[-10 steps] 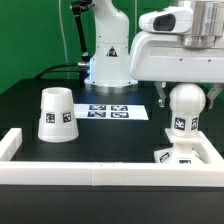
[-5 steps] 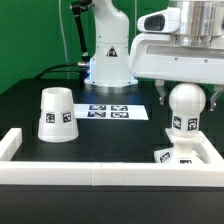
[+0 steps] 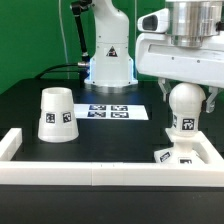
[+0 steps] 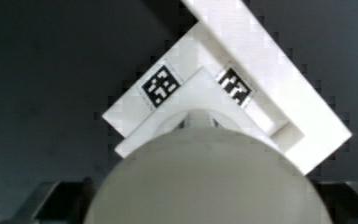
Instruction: Assemble lamp
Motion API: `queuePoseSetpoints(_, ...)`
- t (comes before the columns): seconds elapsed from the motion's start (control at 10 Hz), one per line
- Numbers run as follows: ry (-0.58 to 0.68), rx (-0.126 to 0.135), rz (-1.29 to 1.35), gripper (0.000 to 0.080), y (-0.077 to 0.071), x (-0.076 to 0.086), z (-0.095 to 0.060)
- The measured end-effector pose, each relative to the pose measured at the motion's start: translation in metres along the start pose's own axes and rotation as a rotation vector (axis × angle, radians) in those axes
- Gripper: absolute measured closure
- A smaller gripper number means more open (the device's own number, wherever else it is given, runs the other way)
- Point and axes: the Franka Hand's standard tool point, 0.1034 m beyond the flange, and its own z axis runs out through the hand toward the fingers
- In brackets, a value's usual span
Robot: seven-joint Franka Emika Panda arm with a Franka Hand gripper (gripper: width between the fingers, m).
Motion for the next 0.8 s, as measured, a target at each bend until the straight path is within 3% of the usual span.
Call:
queuePoseSetpoints(0.7, -0.015, 0.01, 0.44, 0.022, -0.0023, -0.0024, -0.0013)
queuePoseSetpoints(0.8, -0.023, 0.012, 0.452, 0.0159, -0.0032, -0.0043, -0.0005)
